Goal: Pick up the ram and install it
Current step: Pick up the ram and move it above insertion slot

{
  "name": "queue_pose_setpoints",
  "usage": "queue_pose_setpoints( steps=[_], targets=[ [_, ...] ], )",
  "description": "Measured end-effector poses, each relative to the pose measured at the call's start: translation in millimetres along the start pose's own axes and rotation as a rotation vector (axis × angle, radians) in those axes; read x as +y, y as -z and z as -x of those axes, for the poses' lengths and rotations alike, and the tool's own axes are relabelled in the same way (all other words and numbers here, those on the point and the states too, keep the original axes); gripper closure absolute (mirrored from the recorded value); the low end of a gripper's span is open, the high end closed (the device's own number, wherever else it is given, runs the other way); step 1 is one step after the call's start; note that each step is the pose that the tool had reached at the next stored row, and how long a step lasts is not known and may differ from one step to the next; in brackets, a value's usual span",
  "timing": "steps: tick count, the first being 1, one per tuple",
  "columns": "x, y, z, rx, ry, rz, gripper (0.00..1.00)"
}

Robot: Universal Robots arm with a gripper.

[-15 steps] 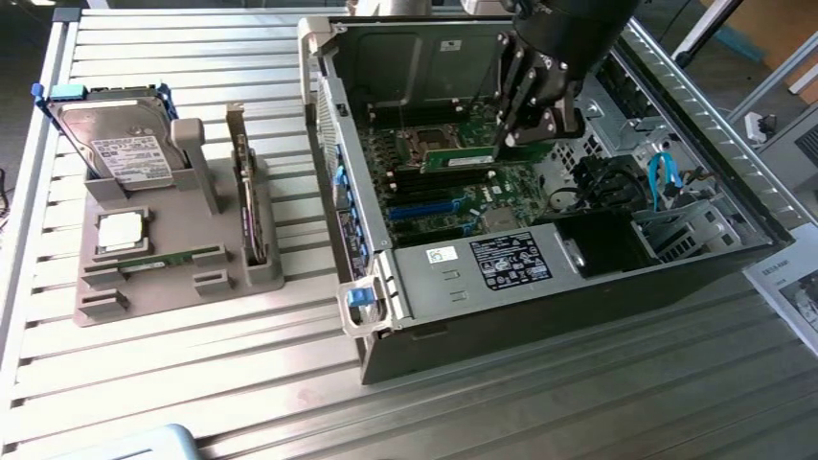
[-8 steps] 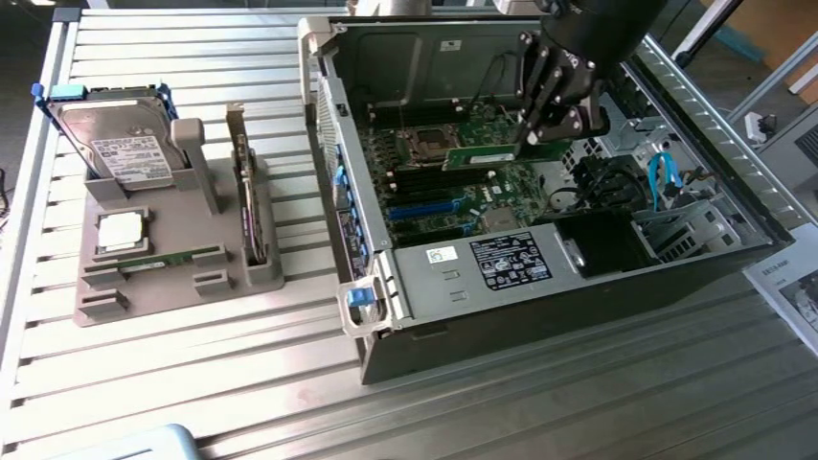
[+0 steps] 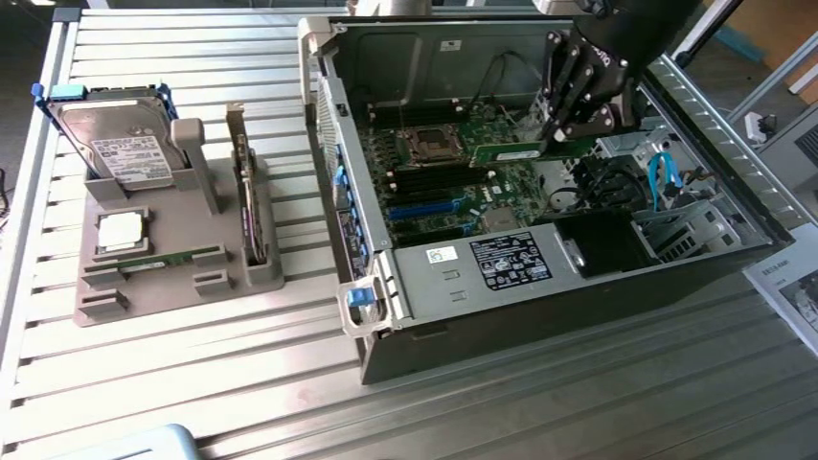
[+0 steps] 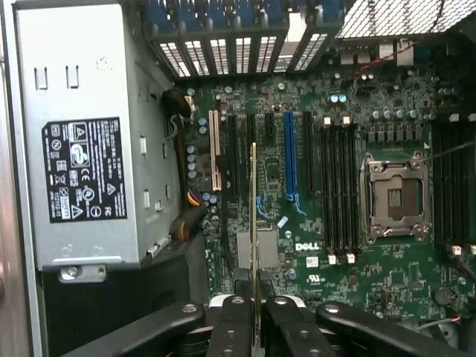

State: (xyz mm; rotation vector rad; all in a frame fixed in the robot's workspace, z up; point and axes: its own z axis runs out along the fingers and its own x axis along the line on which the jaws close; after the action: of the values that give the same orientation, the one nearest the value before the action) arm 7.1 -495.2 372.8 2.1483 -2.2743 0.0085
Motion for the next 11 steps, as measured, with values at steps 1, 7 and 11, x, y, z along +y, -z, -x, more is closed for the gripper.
queue_pose_setpoints(
  steps=[1,7,11],
  targets=[
    [-5.2,0.0,0.3,0.0000,0.000,0.0000,0.86],
    [-31.1,0.0,1.8,-0.0002,0.000,0.0000,0.86],
    [-43.6,-0.2,9.0,0.0000,0.000,0.0000,0.86]
  ],
)
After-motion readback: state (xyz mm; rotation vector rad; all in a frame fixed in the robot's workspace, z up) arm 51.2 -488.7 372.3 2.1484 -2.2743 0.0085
